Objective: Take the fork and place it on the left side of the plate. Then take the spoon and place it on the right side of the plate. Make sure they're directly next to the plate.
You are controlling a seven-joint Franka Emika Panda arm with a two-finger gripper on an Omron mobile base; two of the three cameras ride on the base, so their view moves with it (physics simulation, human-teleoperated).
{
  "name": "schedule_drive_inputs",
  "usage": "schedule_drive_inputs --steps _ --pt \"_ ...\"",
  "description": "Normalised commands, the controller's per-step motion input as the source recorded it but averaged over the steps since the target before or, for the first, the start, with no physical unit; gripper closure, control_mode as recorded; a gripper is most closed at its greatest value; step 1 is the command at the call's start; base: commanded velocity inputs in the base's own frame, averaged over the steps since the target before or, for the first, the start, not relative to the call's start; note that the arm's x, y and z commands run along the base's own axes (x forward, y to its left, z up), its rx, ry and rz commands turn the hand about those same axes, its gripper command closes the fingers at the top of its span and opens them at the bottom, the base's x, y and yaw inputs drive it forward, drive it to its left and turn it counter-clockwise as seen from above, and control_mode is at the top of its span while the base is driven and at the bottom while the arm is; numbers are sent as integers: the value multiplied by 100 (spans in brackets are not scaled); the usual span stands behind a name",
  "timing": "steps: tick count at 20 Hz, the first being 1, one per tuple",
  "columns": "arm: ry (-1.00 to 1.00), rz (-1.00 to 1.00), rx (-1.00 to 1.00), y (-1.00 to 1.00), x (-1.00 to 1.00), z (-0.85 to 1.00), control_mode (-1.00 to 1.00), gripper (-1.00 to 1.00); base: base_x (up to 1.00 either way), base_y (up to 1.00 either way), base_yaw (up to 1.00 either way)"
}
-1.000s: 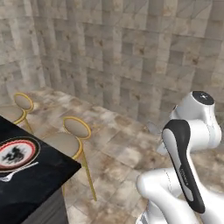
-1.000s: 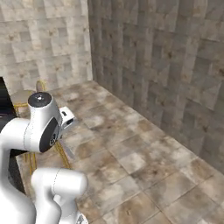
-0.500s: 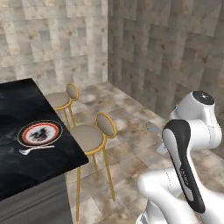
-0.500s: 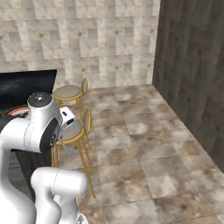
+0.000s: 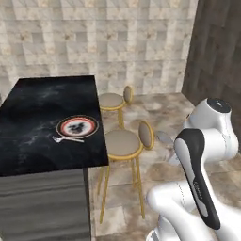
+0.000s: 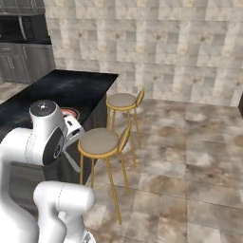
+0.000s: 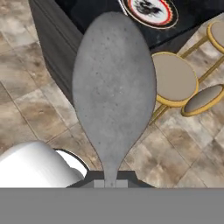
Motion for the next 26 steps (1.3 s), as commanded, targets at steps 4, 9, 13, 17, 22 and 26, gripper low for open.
schedule_drive_inputs --steps 4,9,13,17,22,26 --pt "0 0 0 0 0 0 100 100 29 -64 61" --pt "0 0 0 0 0 0 100 100 26 -73 58" --pt "0 0 0 0 0 0 100 100 24 -81 55" --pt "0 0 0 0 0 0 100 100 37 -64 53" --pt "0 0 0 0 0 0 100 100 54 -37 48" --pt "0 0 0 0 0 0 100 100 55 -8 33"
